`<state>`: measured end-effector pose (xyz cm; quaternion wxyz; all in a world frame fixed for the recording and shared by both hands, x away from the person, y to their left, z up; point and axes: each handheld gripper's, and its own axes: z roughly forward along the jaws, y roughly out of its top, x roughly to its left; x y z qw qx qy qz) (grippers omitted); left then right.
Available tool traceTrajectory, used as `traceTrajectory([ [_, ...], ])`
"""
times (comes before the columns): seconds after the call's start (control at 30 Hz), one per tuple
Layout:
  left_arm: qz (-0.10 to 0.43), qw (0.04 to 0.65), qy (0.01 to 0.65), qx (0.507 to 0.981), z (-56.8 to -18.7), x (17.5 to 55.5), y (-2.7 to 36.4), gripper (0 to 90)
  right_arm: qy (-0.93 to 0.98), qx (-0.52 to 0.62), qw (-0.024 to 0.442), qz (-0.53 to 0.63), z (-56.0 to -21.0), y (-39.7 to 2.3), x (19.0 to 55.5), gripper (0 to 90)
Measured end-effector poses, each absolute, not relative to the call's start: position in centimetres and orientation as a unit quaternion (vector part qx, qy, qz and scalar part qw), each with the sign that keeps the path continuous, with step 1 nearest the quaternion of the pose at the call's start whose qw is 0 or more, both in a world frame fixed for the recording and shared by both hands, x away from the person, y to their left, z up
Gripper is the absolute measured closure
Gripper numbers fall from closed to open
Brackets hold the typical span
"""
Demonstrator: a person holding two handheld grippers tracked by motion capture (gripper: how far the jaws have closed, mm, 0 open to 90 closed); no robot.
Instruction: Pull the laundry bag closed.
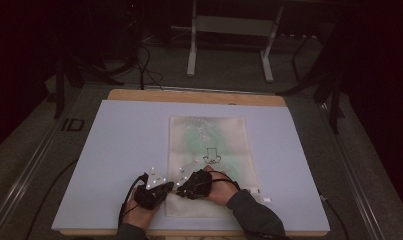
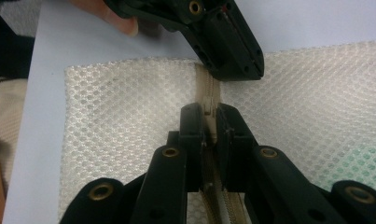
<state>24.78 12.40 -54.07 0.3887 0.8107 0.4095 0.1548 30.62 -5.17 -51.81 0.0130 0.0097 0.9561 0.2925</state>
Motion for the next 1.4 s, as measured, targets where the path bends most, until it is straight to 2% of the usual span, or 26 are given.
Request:
traceTrajectory([
  [0.23,0.167,0.381,0.408,0.813,-54.1,24.6,12.1,89.4,0.966,-0.016,0.029,0.258,-51.3,-4.4,30.4,82.0],
  [1.07,0.179,0.382,0.401,0.813,-54.0,24.4,12.0,88.8,0.972,-0.021,0.034,0.231,-50.9,-5.4,30.4,82.2],
  [1.4,0.156,0.393,0.381,0.822,-53.9,24.0,10.8,88.8,0.971,-0.016,0.033,0.236,-51.0,-5.4,30.4,82.1],
])
